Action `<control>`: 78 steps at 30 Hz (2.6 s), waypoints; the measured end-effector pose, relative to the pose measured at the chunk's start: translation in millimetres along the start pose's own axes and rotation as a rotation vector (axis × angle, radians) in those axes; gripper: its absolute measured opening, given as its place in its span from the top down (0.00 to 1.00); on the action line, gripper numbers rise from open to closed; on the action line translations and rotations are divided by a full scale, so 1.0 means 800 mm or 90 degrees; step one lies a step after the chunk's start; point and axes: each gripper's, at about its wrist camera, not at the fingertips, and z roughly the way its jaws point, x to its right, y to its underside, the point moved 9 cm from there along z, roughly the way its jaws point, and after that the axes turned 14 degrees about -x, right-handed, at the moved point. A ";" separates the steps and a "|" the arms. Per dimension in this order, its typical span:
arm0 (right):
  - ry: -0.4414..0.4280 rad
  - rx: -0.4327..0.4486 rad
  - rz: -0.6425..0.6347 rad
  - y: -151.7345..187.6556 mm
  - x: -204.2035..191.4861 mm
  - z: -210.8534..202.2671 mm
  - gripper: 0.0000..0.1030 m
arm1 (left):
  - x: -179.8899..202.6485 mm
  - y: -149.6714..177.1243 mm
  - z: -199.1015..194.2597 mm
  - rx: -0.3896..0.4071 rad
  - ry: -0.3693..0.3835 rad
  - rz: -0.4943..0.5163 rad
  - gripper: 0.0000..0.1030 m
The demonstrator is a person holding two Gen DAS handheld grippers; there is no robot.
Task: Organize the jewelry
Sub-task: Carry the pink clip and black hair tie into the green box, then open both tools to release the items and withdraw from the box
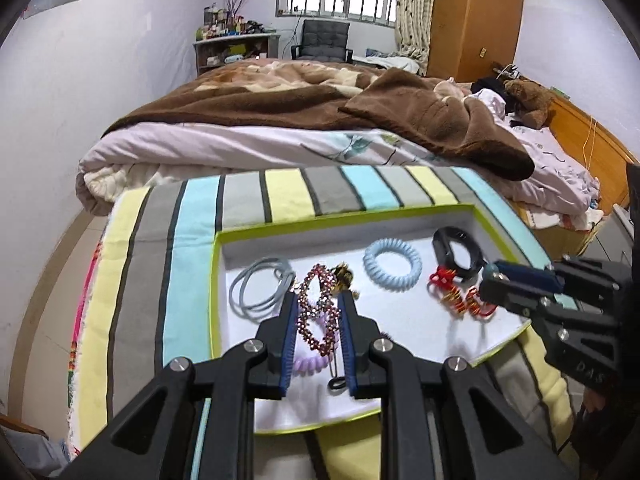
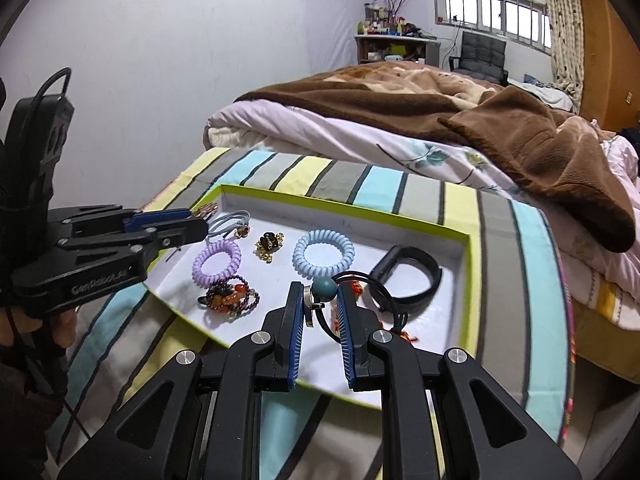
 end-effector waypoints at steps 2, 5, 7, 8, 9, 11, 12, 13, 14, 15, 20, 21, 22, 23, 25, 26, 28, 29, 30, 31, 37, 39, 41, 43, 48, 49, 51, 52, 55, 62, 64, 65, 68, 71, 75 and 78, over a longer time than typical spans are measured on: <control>-0.001 -0.007 -0.007 -0.003 -0.003 0.010 0.84 | -0.003 0.003 0.005 -0.003 -0.005 0.001 0.80; -0.010 -0.019 -0.013 -0.007 -0.009 0.024 0.84 | -0.005 0.012 0.011 -0.009 -0.010 0.007 0.80; -0.022 -0.030 -0.021 -0.007 -0.015 0.033 0.84 | -0.009 0.017 0.016 -0.017 -0.008 0.004 0.80; -0.031 -0.038 -0.024 -0.006 -0.018 0.037 0.84 | -0.011 0.020 0.019 -0.021 -0.009 0.002 0.80; -0.032 -0.043 -0.025 -0.006 -0.019 0.042 0.84 | -0.013 0.020 0.020 -0.025 -0.009 0.001 0.80; -0.032 -0.051 -0.029 -0.004 -0.023 0.048 0.84 | -0.015 0.024 0.024 -0.030 -0.010 0.000 0.80; -0.034 -0.056 -0.029 -0.003 -0.024 0.050 0.84 | -0.016 0.025 0.025 -0.032 -0.010 -0.001 0.80; -0.036 -0.058 -0.029 -0.002 -0.025 0.051 0.84 | -0.017 0.027 0.025 -0.033 -0.008 -0.004 0.80; -0.038 -0.063 -0.030 -0.001 -0.026 0.054 0.84 | -0.017 0.028 0.026 -0.033 -0.007 -0.005 0.80; -0.038 -0.069 -0.031 0.000 -0.027 0.056 0.84 | -0.017 0.029 0.026 -0.033 -0.007 -0.006 0.80; -0.045 -0.092 -0.032 0.004 -0.030 0.067 0.84 | -0.017 0.033 0.032 -0.046 -0.003 -0.009 0.80; -0.049 -0.099 -0.031 0.006 -0.030 0.068 0.84 | -0.016 0.034 0.032 -0.047 -0.004 -0.008 0.80; -0.049 -0.101 -0.029 0.007 -0.029 0.070 0.84 | -0.015 0.035 0.033 -0.048 -0.001 -0.008 0.79; -0.049 -0.103 -0.030 0.008 -0.030 0.071 0.84 | -0.015 0.035 0.033 -0.047 0.000 -0.009 0.79; -0.050 -0.109 -0.031 0.008 -0.030 0.073 0.83 | -0.015 0.036 0.034 -0.049 0.001 -0.010 0.79; -0.049 -0.109 -0.031 0.009 -0.030 0.074 0.83 | -0.015 0.037 0.034 -0.049 0.002 -0.011 0.79; -0.048 -0.114 -0.030 0.010 -0.030 0.077 0.83 | -0.015 0.039 0.034 -0.047 0.004 -0.011 0.79; -0.048 -0.113 -0.031 0.010 -0.031 0.077 0.83 | -0.015 0.040 0.034 -0.046 0.006 -0.013 0.79; -0.046 -0.113 -0.032 0.010 -0.031 0.077 0.83 | -0.016 0.040 0.033 -0.047 0.007 -0.015 0.79; -0.045 -0.113 -0.032 0.009 -0.030 0.077 0.83 | -0.016 0.041 0.033 -0.048 0.007 -0.016 0.79; -0.043 -0.114 -0.034 0.007 -0.030 0.078 0.83 | -0.016 0.039 0.033 -0.049 0.009 -0.017 0.79; -0.042 -0.115 -0.034 0.007 -0.030 0.079 0.83 | -0.016 0.038 0.033 -0.050 0.008 -0.016 0.79; -0.042 -0.115 -0.034 0.007 -0.029 0.078 0.83 | -0.015 0.038 0.033 -0.050 0.008 -0.016 0.79; -0.040 -0.115 -0.035 0.007 -0.030 0.079 0.83 | -0.015 0.038 0.033 -0.049 0.008 -0.017 0.78; -0.035 -0.110 -0.036 0.007 -0.030 0.077 0.83 | -0.015 0.038 0.034 -0.051 0.006 -0.017 0.71; -0.032 -0.108 -0.035 0.007 -0.029 0.076 0.83 | -0.015 0.037 0.034 -0.051 0.007 -0.018 0.71; -0.029 -0.105 -0.033 0.007 -0.028 0.075 0.83 | -0.016 0.037 0.033 -0.050 0.003 -0.020 0.68; -0.026 -0.102 -0.029 0.006 -0.026 0.073 0.83 | -0.016 0.037 0.033 -0.049 0.003 -0.021 0.65; -0.026 -0.100 -0.023 0.008 -0.026 0.071 0.67 | -0.018 0.036 0.030 -0.044 0.000 -0.028 0.61; -0.022 -0.092 -0.022 0.008 -0.028 0.063 0.62 | -0.021 0.037 0.022 -0.042 -0.019 -0.038 0.60; -0.021 -0.084 -0.020 0.008 -0.028 0.057 0.62 | -0.023 0.037 0.016 -0.035 -0.029 -0.045 0.58; -0.020 -0.079 -0.013 0.008 -0.027 0.053 0.61 | -0.023 0.038 0.013 -0.031 -0.036 -0.049 0.57; -0.026 -0.051 0.012 0.010 -0.024 0.035 0.61 | -0.023 0.042 0.003 -0.017 -0.057 -0.060 0.57; -0.014 -0.022 0.034 0.015 -0.023 0.017 0.61 | -0.021 0.046 -0.011 0.013 -0.077 -0.071 0.57; 0.014 0.015 0.055 0.024 -0.024 -0.008 0.61 | -0.013 0.049 -0.029 0.047 -0.091 -0.078 0.57; 0.040 0.044 0.064 0.030 -0.025 -0.027 0.61 | -0.006 0.053 -0.041 0.063 -0.105 -0.080 0.57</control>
